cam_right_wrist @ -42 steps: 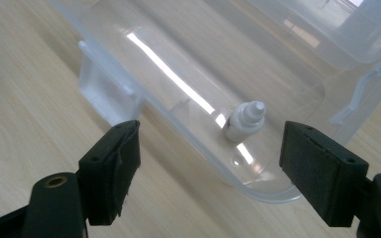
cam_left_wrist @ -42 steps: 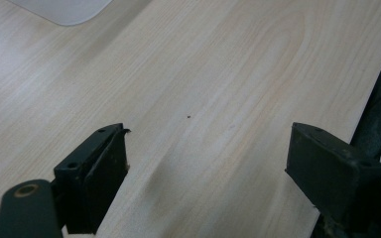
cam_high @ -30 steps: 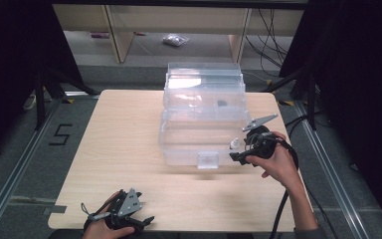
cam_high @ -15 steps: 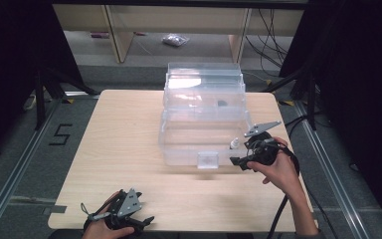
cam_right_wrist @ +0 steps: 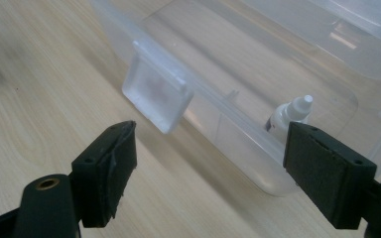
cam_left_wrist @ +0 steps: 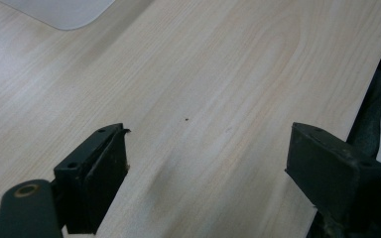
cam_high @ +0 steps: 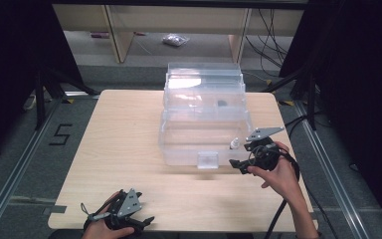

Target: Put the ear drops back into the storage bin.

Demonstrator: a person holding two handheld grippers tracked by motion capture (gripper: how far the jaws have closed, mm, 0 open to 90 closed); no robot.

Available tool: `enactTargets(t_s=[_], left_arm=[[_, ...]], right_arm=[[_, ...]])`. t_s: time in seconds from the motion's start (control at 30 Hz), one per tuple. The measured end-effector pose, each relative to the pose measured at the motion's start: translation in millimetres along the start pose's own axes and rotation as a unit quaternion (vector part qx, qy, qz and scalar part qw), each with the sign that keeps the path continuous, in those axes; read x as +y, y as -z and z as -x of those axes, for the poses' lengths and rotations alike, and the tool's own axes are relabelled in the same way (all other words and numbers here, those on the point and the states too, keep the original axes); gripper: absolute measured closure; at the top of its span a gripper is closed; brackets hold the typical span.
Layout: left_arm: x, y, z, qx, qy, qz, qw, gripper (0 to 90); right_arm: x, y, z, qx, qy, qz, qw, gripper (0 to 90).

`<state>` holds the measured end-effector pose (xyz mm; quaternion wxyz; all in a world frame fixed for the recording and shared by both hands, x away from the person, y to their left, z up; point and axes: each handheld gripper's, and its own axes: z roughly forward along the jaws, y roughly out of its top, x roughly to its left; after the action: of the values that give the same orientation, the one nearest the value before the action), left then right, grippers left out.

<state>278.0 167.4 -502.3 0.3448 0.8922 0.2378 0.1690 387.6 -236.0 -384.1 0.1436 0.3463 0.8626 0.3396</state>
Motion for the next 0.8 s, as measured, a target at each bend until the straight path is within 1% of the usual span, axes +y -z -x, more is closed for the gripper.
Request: enactTargets(t_s=[0.03,0.07,0.1,0.13,0.17,0.2,0.23,0.27,0.3,0.33,0.37,0.4,0.43,0.47,0.5,0.53,0.57,0.6,0.63,0.67,0.7,0.73,0.77,0.8], left_arm=[[0.0,0.1,-0.3,0.000,-0.001,0.000,1.0000,15.6],[-0.1,0.2,-0.5,-0.001,-0.001,0.001,1.0000,15.6],[-0.1,0.1,-0.1,-0.002,0.002,0.003,1.0000,15.6],[0.0,1.1,-0.9,-0.007,-0.004,-0.001,1.0000,15.6],[-0.2,0.5,-0.5,-0.005,-0.003,0.002,1.0000,15.6],[-0.2,0.0,-0.3,-0.001,-0.001,0.004,1.0000,15.6],[-0.1,-0.1,-0.3,-0.002,-0.001,0.004,1.0000,15.6],[0.1,0.1,-0.5,0.001,-0.003,0.000,1.0000,15.6],[0.1,0.3,-0.2,0.000,-0.001,0.001,1.0000,15.6],[0.1,0.3,-0.3,0.000,-0.001,0.001,1.0000,15.6],[0.0,0.3,-0.3,-0.001,-0.001,0.001,1.0000,15.6],[0.0,0.3,-0.4,0.000,-0.001,0.001,1.0000,15.6],[0.0,0.3,-0.3,-0.001,-0.001,0.001,1.0000,15.6],[0.0,0.3,-0.4,0.000,-0.001,0.001,1.0000,15.6],[0.1,0.3,-0.3,0.000,-0.001,0.001,1.0000,15.6],[0.1,0.3,-0.3,0.000,-0.001,0.001,1.0000,15.6],[0.1,0.5,-0.3,-0.001,-0.002,0.000,1.0000,15.7],[0.0,0.4,-0.3,-0.001,-0.001,0.001,1.0000,15.6],[0.1,0.4,-0.3,-0.001,-0.001,0.001,1.0000,15.6],[0.1,0.3,-0.3,0.000,-0.002,0.001,1.0000,15.6],[0.0,0.3,-0.3,0.000,-0.002,0.001,1.0000,15.6],[0.0,0.2,-0.2,0.000,-0.001,0.001,1.0000,15.6],[0.0,0.3,-0.3,0.000,-0.002,0.000,1.0000,15.6],[0.0,0.4,-0.2,0.000,-0.002,0.000,1.0000,15.6]], right_arm=[[-1.1,-1.5,-1.2,0.003,-0.002,0.007,1.0000,21.6],[-1.1,1.4,-1.4,0.003,0.002,-0.003,1.0000,21.4],[-2.4,0.5,-3.1,0.004,-0.001,0.003,1.0000,21.3],[-3.3,1.3,-4.3,0.008,-0.003,-0.001,1.0000,21.3],[-4.3,0.7,-4.8,0.003,0.003,0.008,1.0000,21.3],[-5.0,2.8,-8.5,0.006,-0.017,-0.003,0.9998,21.2],[-6.8,0.9,-8.4,0.004,-0.005,0.008,0.9999,21.2],[-7.5,0.6,-8.9,0.006,0.001,0.007,1.0000,21.1],[-8.7,0.8,-12.1,0.004,-0.013,0.007,0.9999,21.1],[-9.6,1.1,-11.7,0.006,-0.003,0.004,1.0000,21.1],[-10.9,0.5,-15.1,0.008,-0.012,0.003,0.9999,21.1],[-12.2,-1.1,-15.0,0.005,-0.003,0.011,0.9999,21.1],[-13.1,-2.1,-15.6,0.007,0.006,0.012,0.9999,21.0],[-14.5,-3.0,-18.1,0.009,0.001,0.008,0.9999,21.0],[-15.8,-4.3,-18.3,0.007,0.009,0.006,0.9999,21.0],[-17.6,-4.8,-20.4,0.002,0.000,0.000,1.0000,21.0],[-18.7,-5.4,-19.1,0.008,0.013,-0.004,0.9999,20.9],[-20.3,-5.9,-20.4,0.011,0.005,-0.008,0.9999,20.9],[-22.5,-8.4,-19.7,0.010,0.015,-0.001,0.9998,20.9],[-23.2,-8.0,-20.5,0.012,0.010,-0.007,0.9998,20.9],[-25.0,-9.8,-20.4,0.009,0.016,-0.002,0.9998,20.9],[-26.5,-10.2,-21.5,0.008,0.013,-0.002,0.9999,20.9],[-27.5,-10.9,-20.5,0.007,0.024,0.001,0.9997,20.9],[-29.2,-12.3,-22.7,0.012,0.014,0.000,0.9998,20.9]])
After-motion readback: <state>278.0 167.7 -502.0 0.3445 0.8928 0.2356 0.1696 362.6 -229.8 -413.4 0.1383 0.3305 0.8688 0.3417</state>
